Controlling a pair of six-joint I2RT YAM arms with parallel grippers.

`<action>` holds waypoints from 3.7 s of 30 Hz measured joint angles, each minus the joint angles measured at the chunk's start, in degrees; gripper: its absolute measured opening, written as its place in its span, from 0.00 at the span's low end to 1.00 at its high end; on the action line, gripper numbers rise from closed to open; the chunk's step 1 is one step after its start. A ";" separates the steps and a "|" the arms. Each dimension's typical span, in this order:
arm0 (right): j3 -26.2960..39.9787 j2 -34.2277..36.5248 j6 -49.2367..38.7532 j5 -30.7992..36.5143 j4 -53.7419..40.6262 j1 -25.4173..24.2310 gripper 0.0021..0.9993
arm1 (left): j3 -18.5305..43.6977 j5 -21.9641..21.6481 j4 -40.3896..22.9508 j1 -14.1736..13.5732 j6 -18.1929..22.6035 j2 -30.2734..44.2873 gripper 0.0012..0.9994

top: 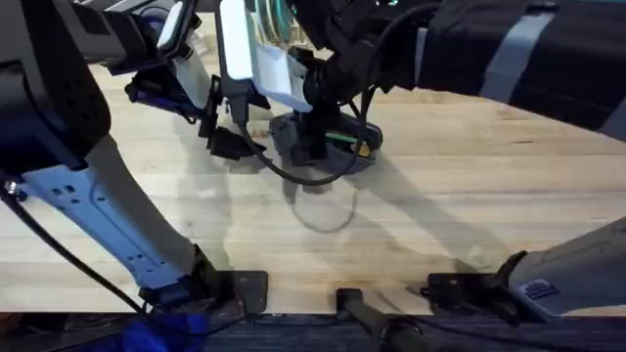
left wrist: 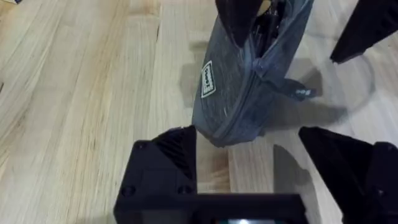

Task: Unzip the bag, pick up the pens from the table one at a time and place them inside, then zip the bag closed.

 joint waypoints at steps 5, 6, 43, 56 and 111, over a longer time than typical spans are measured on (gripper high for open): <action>0.00 0.01 -0.64 -0.69 0.21 0.00 1.00 | 0.00 0.00 0.00 0.00 0.00 0.00 0.99; 0.00 0.02 -0.67 -0.97 0.22 0.00 1.00 | 0.00 0.00 0.00 0.00 0.00 0.00 0.99; -0.13 5.66 -1.05 -1.79 5.55 0.04 1.00 | 0.00 0.00 0.00 0.00 0.00 0.00 0.99; -0.13 5.66 -2.58 -1.79 5.55 0.04 1.00 | 0.00 0.00 0.00 0.00 0.00 0.00 0.99; -0.13 5.66 -19.23 -4.76 6.11 -0.46 0.20 | 0.00 0.00 0.00 0.00 0.00 0.00 0.99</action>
